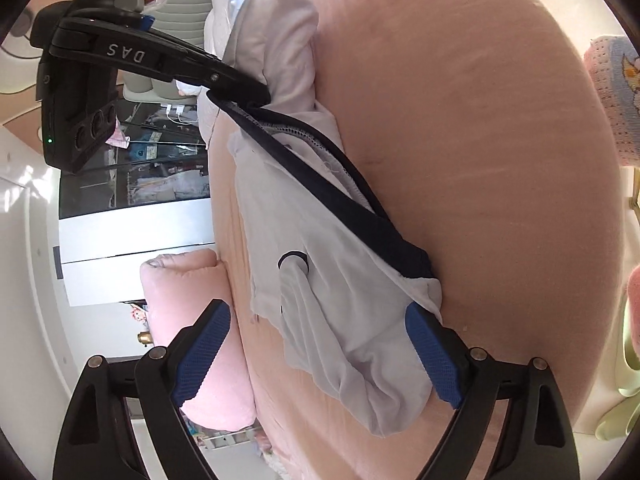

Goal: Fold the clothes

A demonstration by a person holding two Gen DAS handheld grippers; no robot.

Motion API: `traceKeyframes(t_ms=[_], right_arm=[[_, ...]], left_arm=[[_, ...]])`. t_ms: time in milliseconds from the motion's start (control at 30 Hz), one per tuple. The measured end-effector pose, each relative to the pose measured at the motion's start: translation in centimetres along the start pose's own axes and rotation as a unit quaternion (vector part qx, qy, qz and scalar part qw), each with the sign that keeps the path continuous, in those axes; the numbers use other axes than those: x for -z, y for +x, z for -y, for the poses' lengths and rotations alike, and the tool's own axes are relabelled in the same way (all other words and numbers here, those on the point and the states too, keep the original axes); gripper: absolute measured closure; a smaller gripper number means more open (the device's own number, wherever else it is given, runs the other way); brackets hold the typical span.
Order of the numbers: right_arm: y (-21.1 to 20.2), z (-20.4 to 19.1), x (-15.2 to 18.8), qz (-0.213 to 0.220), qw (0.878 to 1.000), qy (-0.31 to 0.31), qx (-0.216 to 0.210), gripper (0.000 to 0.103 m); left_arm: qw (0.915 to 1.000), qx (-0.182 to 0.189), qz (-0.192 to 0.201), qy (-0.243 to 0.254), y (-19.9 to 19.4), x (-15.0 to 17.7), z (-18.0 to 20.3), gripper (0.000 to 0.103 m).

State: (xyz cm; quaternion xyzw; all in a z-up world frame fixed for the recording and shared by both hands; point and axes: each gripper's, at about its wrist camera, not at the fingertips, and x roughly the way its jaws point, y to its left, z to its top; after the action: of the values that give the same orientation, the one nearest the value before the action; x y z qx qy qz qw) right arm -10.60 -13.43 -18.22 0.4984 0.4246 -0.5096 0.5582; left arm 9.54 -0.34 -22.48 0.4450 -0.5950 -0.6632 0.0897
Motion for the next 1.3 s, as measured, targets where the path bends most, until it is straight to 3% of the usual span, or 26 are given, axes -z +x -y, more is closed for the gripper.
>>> traceKeyframes(t_ms=[267, 333, 467, 667, 800, 1033, 1100, 1133, 1167, 1200, 1267, 1300], right_arm=[[0.0, 0.5, -0.1, 0.005, 1.0, 0.013, 0.003, 0.092], [-0.3, 0.7, -0.3, 0.01, 1.0, 0.018, 0.008, 0.092], [-0.9, 1.3, -0.7, 0.019, 0.999, 0.033, 0.012, 0.092], [-0.9, 1.3, -0.9, 0.016, 0.999, 0.032, 0.02, 0.092], [-1.0, 1.2, -1.2, 0.015, 0.999, 0.034, 0.022, 0.092], [-0.9, 1.3, -1.0, 0.013, 0.999, 0.036, 0.021, 0.092], [-0.7, 1.3, -0.9, 0.011, 0.999, 0.038, 0.018, 0.092], [-0.6, 1.3, -0.8, 0.01, 0.999, 0.039, 0.016, 0.092], [-0.6, 1.3, -0.7, 0.009, 0.999, 0.04, 0.015, 0.092], [-0.5, 1.3, -0.5, 0.007, 0.999, 0.04, 0.013, 0.092], [-0.1, 1.3, -0.3, 0.003, 0.999, 0.041, 0.01, 0.091], [0.1, 1.3, -0.2, 0.0, 0.999, 0.042, 0.009, 0.09]], left_arm=[[0.9987, 0.039, -0.023, -0.024, -0.8, -2.0, -0.1, 0.013], [0.9988, 0.041, -0.014, -0.024, -1.2, -2.1, -0.1, 0.013], [0.9999, -0.002, -0.006, -0.014, -0.6, -2.7, 1.3, 0.013], [0.9992, 0.004, -0.034, -0.019, 2.1, -2.8, 1.4, 0.013], [0.9986, -0.039, -0.034, 0.001, 2.9, -2.8, 2.0, 0.007], [0.998, -0.056, -0.029, 0.003, 3.4, -3.2, 2.1, 0.003], [0.9981, -0.057, -0.025, 0.007, 3.3, -3.2, 2.4, 0.01], [0.9988, -0.039, -0.026, 0.013, 3.3, -3.3, 2.7, 0.016], [0.9992, -0.02, -0.028, 0.019, 3.2, -3.3, 3.0, 0.033], [0.9992, -0.001, -0.029, 0.026, 3.1, -3.3, 3.3, 0.043], [0.9985, 0.017, -0.027, 0.044, 2.8, -3.2, 4.6, 0.083], [0.998, 0.006, -0.023, 0.059, 2.6, -3.1, 5.5, 0.089]])
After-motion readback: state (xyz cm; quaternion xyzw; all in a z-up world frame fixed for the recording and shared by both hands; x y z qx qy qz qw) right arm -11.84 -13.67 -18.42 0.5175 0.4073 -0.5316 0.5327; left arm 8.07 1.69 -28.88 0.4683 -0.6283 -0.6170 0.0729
